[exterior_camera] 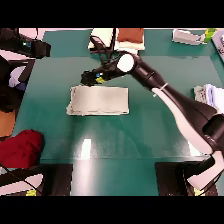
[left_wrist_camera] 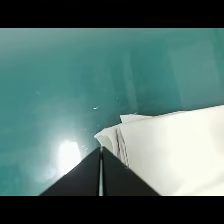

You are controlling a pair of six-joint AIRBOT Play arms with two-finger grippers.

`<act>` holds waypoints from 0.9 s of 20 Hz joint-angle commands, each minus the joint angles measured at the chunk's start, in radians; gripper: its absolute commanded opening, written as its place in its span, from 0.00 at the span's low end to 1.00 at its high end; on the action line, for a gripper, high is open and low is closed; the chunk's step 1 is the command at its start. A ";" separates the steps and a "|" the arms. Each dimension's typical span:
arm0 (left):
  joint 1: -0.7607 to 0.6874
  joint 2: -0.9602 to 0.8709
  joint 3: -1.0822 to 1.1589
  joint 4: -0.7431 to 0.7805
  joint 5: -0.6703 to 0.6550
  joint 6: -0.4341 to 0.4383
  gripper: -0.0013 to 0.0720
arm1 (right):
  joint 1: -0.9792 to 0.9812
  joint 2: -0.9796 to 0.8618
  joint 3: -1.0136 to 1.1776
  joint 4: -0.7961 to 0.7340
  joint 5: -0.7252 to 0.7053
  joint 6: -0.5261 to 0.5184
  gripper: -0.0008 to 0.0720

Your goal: Fold the shirts.

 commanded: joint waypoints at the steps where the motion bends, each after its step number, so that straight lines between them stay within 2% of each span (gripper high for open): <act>1: -0.035 0.010 -0.006 0.000 -0.016 0.002 0.05 | -0.104 0.113 -0.151 -0.163 0.108 0.066 0.41; 3: -0.081 0.007 -0.016 0.000 0.002 0.002 0.05 | -0.186 0.173 -0.260 -0.253 0.157 0.148 0.41; 6: -0.137 0.005 -0.041 0.000 0.065 0.003 0.05 | -0.288 0.212 -0.376 -0.251 0.194 0.235 0.45; 7: -0.150 0.002 -0.043 0.000 0.070 0.003 0.05 | -0.306 0.210 -0.396 -0.245 0.206 0.241 0.49; 8: -0.158 0.000 -0.045 0.000 0.069 0.007 0.05 | -0.313 0.203 -0.411 -0.245 0.217 0.241 0.58; 9: -0.158 -0.001 -0.050 -0.005 0.069 0.019 0.05 | -0.314 0.193 -0.422 -0.244 0.222 0.241 0.72; 10: -0.158 -0.001 -0.053 -0.006 0.067 0.027 0.05 | -0.311 0.179 -0.430 -0.241 0.230 0.243 0.77; 13: -0.158 -0.001 -0.057 -0.006 0.059 0.029 0.05 | -0.292 0.126 -0.430 -0.242 0.238 0.363 0.77; 18: -0.158 -0.004 -0.057 -0.006 0.057 0.028 0.05 | -0.241 0.040 -0.430 -0.119 0.145 0.376 0.77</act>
